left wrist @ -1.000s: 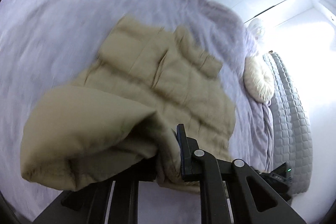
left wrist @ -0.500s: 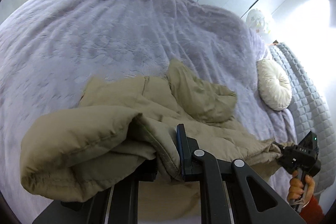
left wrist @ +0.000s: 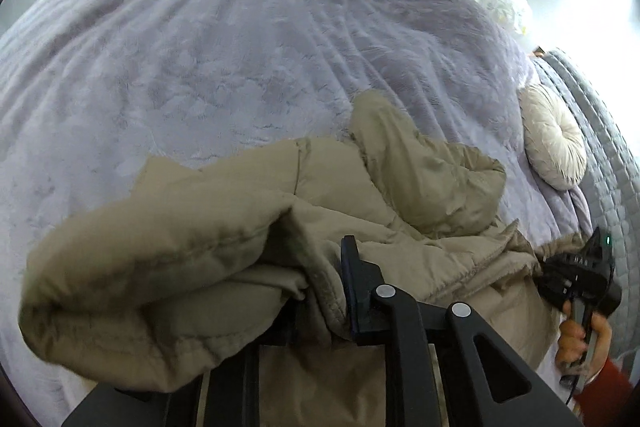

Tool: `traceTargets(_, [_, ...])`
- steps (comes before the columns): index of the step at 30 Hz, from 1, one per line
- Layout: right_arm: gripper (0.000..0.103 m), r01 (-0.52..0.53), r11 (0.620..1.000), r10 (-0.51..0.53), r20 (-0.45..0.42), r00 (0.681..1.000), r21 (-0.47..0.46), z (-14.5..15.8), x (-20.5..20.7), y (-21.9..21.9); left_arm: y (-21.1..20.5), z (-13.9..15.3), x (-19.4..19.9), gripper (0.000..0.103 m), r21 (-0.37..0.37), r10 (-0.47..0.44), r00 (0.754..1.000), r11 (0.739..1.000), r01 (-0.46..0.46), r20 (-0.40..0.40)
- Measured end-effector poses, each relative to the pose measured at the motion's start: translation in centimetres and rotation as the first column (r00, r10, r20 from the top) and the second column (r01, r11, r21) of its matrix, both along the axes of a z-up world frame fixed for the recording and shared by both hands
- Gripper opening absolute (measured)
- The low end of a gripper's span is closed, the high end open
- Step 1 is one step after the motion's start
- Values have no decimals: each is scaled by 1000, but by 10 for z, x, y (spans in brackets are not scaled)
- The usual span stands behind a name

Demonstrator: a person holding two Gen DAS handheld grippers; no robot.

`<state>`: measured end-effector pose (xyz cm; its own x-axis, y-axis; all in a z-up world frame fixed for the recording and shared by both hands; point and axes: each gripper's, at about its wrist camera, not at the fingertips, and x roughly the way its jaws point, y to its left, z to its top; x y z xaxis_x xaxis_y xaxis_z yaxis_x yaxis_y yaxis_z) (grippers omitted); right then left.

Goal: Fold large clothes

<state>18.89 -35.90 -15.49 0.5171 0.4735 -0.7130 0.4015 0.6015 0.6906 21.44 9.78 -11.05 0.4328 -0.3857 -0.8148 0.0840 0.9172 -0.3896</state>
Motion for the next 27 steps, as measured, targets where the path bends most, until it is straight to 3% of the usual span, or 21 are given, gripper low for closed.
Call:
traceTargets(1, [32,-8,1000,8,6,1000,-8,6,0,0,1,6,-3,35,-5,-16,1000,1000,16,7])
traceTargets(2, [54,-13,1000,14,18,1000,-22,14,-2,0,3,15,-7,41,-15,-31,999,999,31,21])
traceTargets(3, [68,-14,999,15,36,999,-38,24,-4,0,5,21,-11,56,-15,-34,999,999,34,36])
traceTargets(4, [68,-14,999,17,57,998,-52,33,-7,0,8,32,-16,64,-6,-28,997,1000,29,65])
traceTargets(5, [68,-24,998,29,77,997,-62,43,-10,0,11,38,-20,65,-3,-27,996,1000,27,83])
traceTargets(7, [65,-50,996,58,94,994,-77,56,-17,5,15,52,-26,65,-12,-27,994,1000,28,110])
traceTargets(9, [39,-108,989,117,94,989,-98,62,-24,17,11,59,-31,65,-15,-54,991,998,57,125])
traceTargets(11, [26,-175,976,185,63,981,-128,59,-22,34,-6,57,-31,65,18,-123,985,992,121,119])
traceTargets(13, [23,-243,958,251,33,968,-154,46,-15,53,-26,47,-28,65,60,-182,978,983,176,105])
traceTargets(16, [22,-292,940,299,13,954,-174,26,-7,72,-53,21,-18,65,62,-213,974,976,209,70])
traceTargets(21, [16,-305,915,314,-5,949,-263,-3,19,83,-71,-15,9,65,115,-144,988,984,137,54])
traceTargets(25, [10,-288,920,298,-3,955,-266,-15,39,77,-70,-35,37,65,145,-85,995,986,77,50])
traceTargets(27, [2,-271,927,279,-2,960,-259,-21,47,72,-71,-41,49,65,172,-78,996,983,68,53])
